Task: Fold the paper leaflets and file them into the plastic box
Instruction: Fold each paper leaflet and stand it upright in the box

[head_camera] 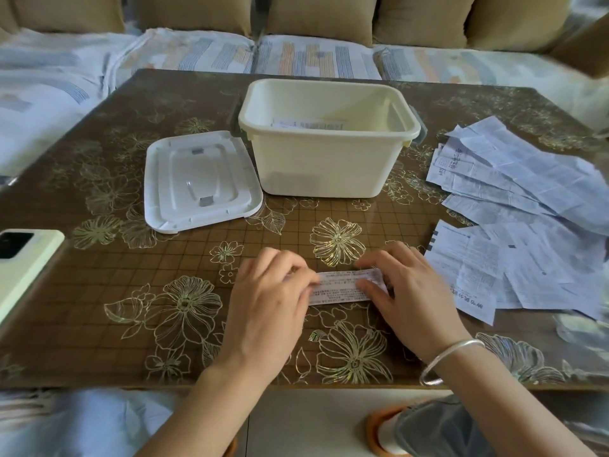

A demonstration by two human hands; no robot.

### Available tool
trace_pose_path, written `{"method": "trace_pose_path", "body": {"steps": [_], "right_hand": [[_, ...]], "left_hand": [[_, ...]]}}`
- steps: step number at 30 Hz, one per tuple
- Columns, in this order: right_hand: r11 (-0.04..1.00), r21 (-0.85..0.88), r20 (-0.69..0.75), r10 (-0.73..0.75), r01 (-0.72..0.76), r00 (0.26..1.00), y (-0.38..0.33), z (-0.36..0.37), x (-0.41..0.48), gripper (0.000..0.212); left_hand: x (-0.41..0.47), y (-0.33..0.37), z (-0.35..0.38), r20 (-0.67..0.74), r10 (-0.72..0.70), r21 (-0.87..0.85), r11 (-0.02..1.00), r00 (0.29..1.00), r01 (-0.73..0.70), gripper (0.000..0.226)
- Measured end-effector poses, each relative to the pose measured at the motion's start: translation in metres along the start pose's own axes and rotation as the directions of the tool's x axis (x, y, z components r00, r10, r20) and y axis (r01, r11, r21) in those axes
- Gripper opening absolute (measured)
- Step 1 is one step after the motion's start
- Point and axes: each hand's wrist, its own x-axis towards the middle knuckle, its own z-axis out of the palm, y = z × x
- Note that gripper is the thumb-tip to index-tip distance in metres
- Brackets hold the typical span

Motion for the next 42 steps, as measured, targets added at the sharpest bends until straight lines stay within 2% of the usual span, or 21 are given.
{"method": "trace_pose_path", "body": {"steps": [2, 5, 8, 11, 14, 17, 19, 21, 22, 23, 24, 25, 26, 27, 29, 31, 35, 36, 40, 42], "right_hand": [[1.0, -0.028, 0.041, -0.003, 0.004, 0.999, -0.002, -0.004, 0.004, 0.022], [0.999, -0.044, 0.208, 0.04, -0.032, 0.977, -0.006, -0.016, 0.014, 0.038], [0.989, -0.144, 0.387, 0.076, -0.021, 0.919, -0.013, -0.026, 0.03, 0.055], [0.975, -0.221, 0.501, 0.113, 0.001, 0.858, -0.019, -0.031, 0.045, 0.059], [0.954, -0.295, 0.565, 0.131, 0.05, 0.815, -0.025, -0.038, 0.054, 0.066], [0.944, -0.321, 0.56, 0.126, 0.074, 0.819, -0.028, -0.039, 0.055, 0.066], [0.977, -0.211, 0.532, 0.146, -0.037, 0.834, -0.027, -0.039, 0.05, 0.054], [0.962, 0.069, 0.534, 0.187, -0.262, 0.825, -0.022, -0.039, 0.042, 0.038], [0.885, 0.251, 0.554, 0.202, -0.393, 0.808, -0.023, -0.039, 0.037, 0.034], [0.761, 0.416, 0.576, 0.204, -0.498, 0.792, -0.023, -0.039, 0.031, 0.036], [0.637, 0.539, 0.577, 0.197, -0.551, 0.793, -0.023, -0.038, 0.023, 0.042], [0.555, 0.623, 0.55, 0.191, -0.551, 0.813, -0.022, -0.037, 0.016, 0.048], [0.527, 0.677, 0.506, 0.175, -0.514, 0.845, -0.021, -0.035, 0.008, 0.049], [0.549, 0.703, 0.447, 0.152, -0.452, 0.881, -0.021, -0.032, 0.0, 0.043], [0.702, 0.656, 0.308, 0.086, -0.277, 0.948, -0.021, -0.027, -0.014, 0.024], [0.816, 0.57, 0.199, -0.024, -0.096, 0.98, -0.022, -0.02, -0.021, 0.024], [0.893, 0.389, 0.038, -0.26, 0.225, 0.965, -0.023, 0.002, -0.021, 0.032], [0.908, 0.322, 0.043, -0.298, 0.269, 0.954, -0.023, 0.005, -0.021, 0.036], [0.919, 0.131, 0.097, -0.386, 0.373, 0.917, -0.025, 0.002, -0.022, 0.051], [0.916, 0.094, 0.096, -0.398, 0.39, 0.912, -0.028, 0.001, -0.022, 0.052]], "left_hand": [[0.0, 0.002, 0.003, 0.016, 0.002, -0.023, 1.0, 1.0, -0.002, 0.015], [0.001, 0.004, 0.004, 0.039, -0.104, -0.136, 0.985, 0.994, 0.108, 0.013], [0.002, 0.004, 0.005, 0.06, -0.16, -0.215, 0.962, 0.985, 0.17, 0.019], [0.002, 0.005, 0.007, 0.08, -0.188, -0.239, 0.95, 0.979, 0.202, 0.026], [0.003, 0.006, 0.007, 0.103, -0.205, -0.228, 0.948, 0.973, 0.224, 0.027], [0.005, 0.006, 0.006, 0.124, -0.208, -0.208, 0.951, 0.97, 0.231, 0.026], [0.004, 0.007, 0.006, 0.13, -0.21, -0.2, 0.952, 0.969, 0.233, 0.026], [0.004, 0.008, 0.005, 0.127, -0.214, -0.204, 0.95, 0.969, 0.236, 0.027], [0.004, 0.008, 0.005, 0.122, -0.212, -0.205, 0.951, 0.97, 0.234, 0.028], [0.004, 0.009, 0.005, 0.117, -0.212, -0.207, 0.95, 0.97, 0.232, 0.029], [0.004, 0.009, 0.005, 0.115, -0.213, -0.213, 0.949, 0.97, 0.234, 0.029], [0.004, 0.008, 0.005, 0.115, -0.215, -0.22, 0.946, 0.97, 0.236, 0.029], [0.004, 0.007, 0.006, 0.117, -0.215, -0.225, 0.945, 0.97, 0.236, 0.029], [0.003, 0.006, 0.006, 0.118, -0.211, -0.224, 0.947, 0.97, 0.233, 0.029], [0.003, 0.004, 0.007, 0.124, -0.202, -0.217, 0.95, 0.971, 0.225, 0.031], [0.003, 0.002, 0.007, 0.132, -0.202, -0.206, 0.952, 0.97, 0.227, 0.036], [0.004, 0.003, 0.008, 0.152, -0.227, -0.185, 0.95, 0.962, 0.253, 0.047], [0.003, 0.003, 0.006, 0.151, -0.227, -0.221, 0.941, 0.962, 0.257, 0.047], [-0.001, -0.008, -0.008, 0.221, -0.188, -0.344, 0.903, 0.957, 0.257, 0.073], [-0.002, -0.017, -0.018, 0.214, -0.151, -0.381, 0.897, 0.965, 0.225, 0.058]]}}
